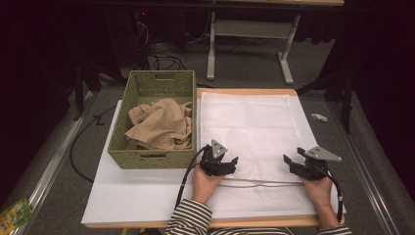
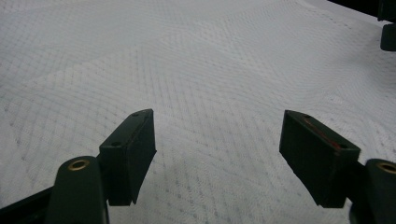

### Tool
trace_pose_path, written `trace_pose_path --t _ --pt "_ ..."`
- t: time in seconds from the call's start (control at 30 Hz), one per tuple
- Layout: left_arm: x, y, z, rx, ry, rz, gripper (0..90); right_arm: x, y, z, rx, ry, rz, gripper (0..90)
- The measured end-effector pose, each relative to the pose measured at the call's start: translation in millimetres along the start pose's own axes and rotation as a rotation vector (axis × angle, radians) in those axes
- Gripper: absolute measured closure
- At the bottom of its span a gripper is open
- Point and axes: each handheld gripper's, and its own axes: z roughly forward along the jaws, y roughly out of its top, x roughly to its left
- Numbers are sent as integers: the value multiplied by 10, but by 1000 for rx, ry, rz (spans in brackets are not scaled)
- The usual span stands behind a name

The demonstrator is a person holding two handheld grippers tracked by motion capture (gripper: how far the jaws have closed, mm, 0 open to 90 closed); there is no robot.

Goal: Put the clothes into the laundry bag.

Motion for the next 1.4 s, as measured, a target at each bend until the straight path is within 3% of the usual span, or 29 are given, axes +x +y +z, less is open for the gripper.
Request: trace_pose_path --t 0.57,1.17,1.3,1.4 --pt "17 5 10 6 2 -17 268 -15 4 6 2 4 7 350" --pt "-34 17 18 17 13 22 280 -8 0 5 1 1 9 374" --pt "-42 42 67 63 21 28 286 -21 3 9 4 13 13 358" --pt "-49 58 45 59 19 36 285 -17 2 8 2 8 10 359"
